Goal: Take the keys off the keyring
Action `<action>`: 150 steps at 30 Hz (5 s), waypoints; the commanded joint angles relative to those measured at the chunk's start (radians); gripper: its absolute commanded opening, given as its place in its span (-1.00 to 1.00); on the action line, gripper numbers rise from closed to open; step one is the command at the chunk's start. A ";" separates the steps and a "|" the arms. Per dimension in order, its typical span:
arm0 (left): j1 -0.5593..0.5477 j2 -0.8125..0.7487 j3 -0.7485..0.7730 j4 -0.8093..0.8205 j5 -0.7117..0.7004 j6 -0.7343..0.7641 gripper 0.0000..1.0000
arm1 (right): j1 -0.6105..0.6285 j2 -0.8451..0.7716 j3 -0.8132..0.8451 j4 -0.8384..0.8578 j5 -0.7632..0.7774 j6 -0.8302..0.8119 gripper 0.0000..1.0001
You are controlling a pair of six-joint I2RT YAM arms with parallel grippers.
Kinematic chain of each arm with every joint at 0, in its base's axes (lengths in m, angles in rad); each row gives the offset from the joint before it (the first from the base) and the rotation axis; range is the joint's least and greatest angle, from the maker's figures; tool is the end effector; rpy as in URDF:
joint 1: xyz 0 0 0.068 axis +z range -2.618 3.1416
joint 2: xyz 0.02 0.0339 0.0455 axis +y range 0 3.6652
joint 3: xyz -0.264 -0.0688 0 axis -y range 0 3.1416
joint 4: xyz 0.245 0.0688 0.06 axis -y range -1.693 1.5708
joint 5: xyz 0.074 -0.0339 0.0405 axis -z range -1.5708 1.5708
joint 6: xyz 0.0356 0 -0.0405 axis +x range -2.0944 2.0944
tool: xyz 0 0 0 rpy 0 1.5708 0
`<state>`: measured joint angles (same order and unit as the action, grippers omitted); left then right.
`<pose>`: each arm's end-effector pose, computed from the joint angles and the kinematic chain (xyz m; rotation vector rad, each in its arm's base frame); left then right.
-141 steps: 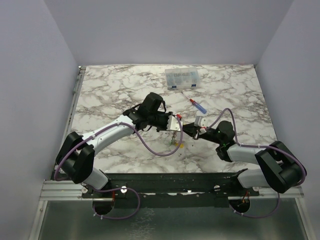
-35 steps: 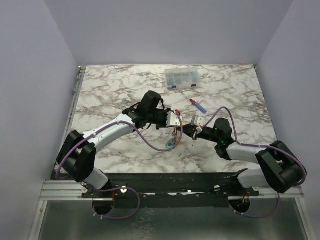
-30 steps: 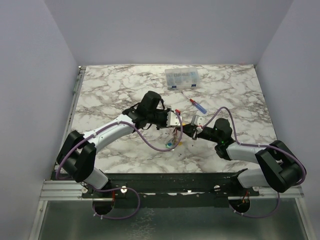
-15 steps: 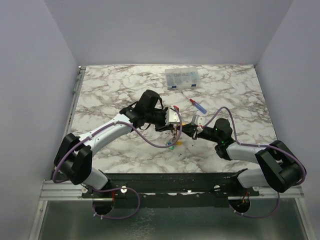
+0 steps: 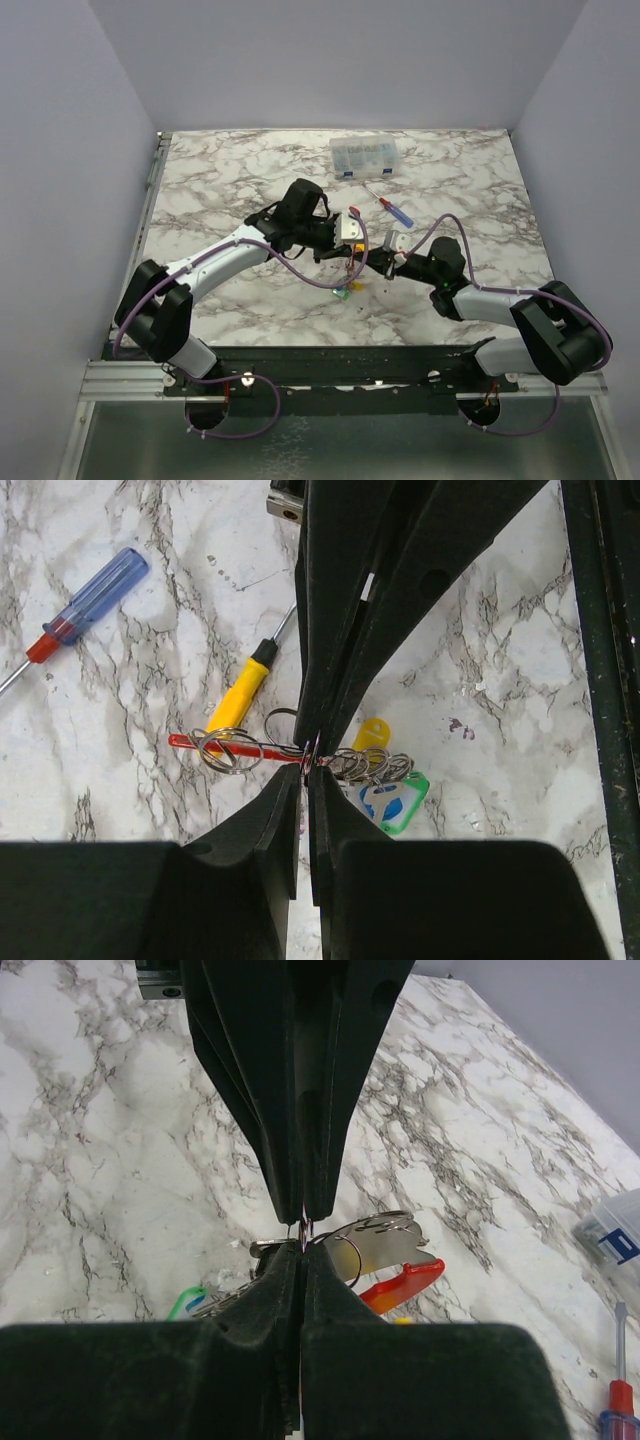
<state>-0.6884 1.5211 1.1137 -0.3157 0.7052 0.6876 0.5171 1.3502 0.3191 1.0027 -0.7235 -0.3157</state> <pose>0.2413 -0.2284 0.2683 1.6627 1.4532 -0.8020 0.1972 0.1393 0.1889 -1.1411 1.1795 0.7304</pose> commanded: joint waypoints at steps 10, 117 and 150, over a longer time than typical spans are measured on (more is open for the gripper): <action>0.005 0.091 -0.102 0.220 -0.027 -0.095 -0.69 | 0.000 0.011 -0.037 0.126 -0.020 0.008 -0.99; -0.007 0.023 -0.043 0.093 0.030 0.140 -0.52 | 0.000 0.049 0.023 0.031 0.006 -0.054 -0.99; -0.090 0.040 -0.009 0.026 -0.267 0.373 -1.00 | 0.000 -0.045 0.209 -0.575 0.030 -0.147 -0.56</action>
<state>-0.7506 1.5654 1.0725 -0.2173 0.5068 0.9665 0.5091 1.3258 0.4969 0.5831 -0.7033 -0.4484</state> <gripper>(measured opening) 0.017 0.219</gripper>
